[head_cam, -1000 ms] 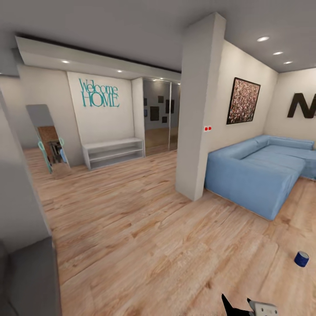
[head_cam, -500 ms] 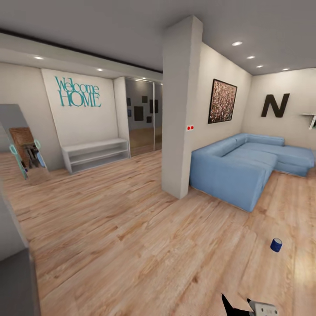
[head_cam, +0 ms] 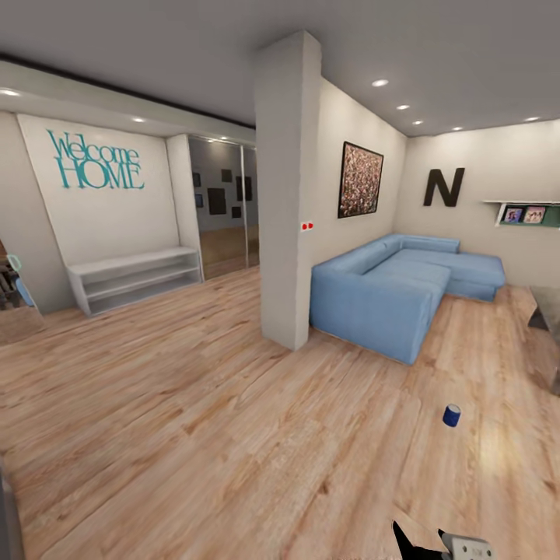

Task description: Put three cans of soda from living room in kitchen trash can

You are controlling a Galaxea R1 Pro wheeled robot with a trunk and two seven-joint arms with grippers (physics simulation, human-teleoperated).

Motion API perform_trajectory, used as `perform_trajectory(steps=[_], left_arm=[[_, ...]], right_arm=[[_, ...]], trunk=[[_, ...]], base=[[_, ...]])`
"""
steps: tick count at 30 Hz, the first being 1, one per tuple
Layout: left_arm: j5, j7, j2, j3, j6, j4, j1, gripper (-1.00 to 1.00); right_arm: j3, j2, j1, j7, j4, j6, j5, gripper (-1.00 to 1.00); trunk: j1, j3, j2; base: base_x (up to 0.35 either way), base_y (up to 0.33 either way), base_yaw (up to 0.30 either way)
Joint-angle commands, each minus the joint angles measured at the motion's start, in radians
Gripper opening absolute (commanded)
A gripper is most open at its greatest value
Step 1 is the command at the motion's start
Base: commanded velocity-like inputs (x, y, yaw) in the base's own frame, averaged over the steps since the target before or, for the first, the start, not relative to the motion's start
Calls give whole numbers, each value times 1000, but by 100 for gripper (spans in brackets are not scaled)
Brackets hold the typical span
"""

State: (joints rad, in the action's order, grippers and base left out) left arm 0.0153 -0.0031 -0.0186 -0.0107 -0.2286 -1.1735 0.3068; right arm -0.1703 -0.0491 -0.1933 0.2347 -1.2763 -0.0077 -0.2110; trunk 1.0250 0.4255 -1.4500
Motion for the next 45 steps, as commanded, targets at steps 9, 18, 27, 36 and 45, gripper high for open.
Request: perform_trajectory(steps=[9, 18, 27, 36, 45], left_arm=[[0, 0, 0, 0, 0, 0, 0, 100], [0, 0, 0, 0, 0, 0, 0, 100], [0, 0, 0, 0, 0, 0, 0, 100], [0, 0, 0, 0, 0, 0, 0, 100], [0, -1, 0, 0, 0, 1, 0, 100]], right_arm=[[0, 0, 0, 0, 0, 0, 0, 100], [0, 0, 0, 0, 0, 0, 0, 100], [0, 0, 0, 0, 0, 0, -1, 100], [-1, 0, 0, 0, 0, 0, -1, 100], [9, 9, 0, 0, -5, -8, 7, 100]], trunk=[[0, 0, 0], [0, 0, 0], [0, 0, 0], [0, 0, 0], [0, 1, 0]], base=[[0, 0, -244], [0, 0, -244], [0, 0, -244], [0, 0, -244], [0, 0, -150]])
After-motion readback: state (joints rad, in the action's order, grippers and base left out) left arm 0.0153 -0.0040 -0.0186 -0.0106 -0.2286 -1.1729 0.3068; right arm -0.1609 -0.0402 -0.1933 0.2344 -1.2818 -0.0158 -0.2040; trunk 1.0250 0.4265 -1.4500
